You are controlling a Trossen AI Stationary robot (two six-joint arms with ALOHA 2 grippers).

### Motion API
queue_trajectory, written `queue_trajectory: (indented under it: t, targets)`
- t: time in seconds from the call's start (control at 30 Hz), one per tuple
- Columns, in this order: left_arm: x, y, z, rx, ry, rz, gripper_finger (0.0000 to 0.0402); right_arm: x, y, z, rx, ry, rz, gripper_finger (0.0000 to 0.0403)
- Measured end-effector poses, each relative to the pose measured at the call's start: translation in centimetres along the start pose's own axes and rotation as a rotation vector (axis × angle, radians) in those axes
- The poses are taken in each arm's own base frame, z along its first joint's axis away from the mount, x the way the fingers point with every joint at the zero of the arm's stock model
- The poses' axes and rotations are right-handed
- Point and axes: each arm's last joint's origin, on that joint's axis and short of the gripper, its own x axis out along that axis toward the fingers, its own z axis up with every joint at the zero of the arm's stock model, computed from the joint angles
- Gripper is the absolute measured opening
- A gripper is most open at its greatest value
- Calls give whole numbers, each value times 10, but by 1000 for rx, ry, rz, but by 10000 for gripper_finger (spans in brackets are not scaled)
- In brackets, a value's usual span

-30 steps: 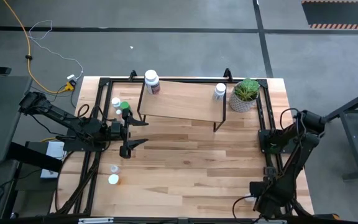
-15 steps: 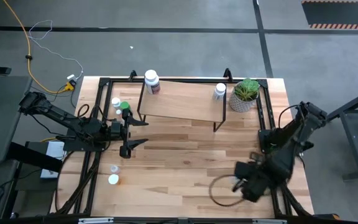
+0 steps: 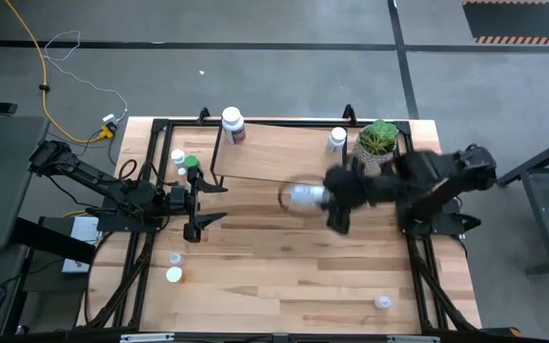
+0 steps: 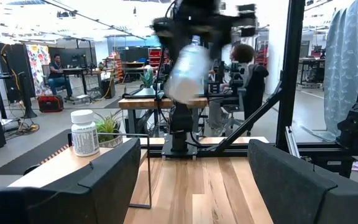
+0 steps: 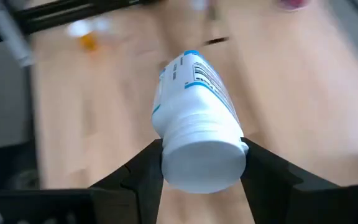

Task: Pick and place medicine bottles onto shelf by color
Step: Put the white medicine bottle on the shelf

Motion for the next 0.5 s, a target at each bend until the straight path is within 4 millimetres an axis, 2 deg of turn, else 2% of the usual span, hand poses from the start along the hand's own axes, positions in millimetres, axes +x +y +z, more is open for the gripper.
queue_trajectory:
  t: [0.13,0.3,0.5]
  targets:
    - [0,0,0,0,0,0,286,9,-39,8,46,84,-135,170]
    - [0,0,0,0,0,0,286,24,-84,3,124,256,-288,170]
    - [0,0,0,0,0,0,286,37,-118,4,194,303,-346,170]
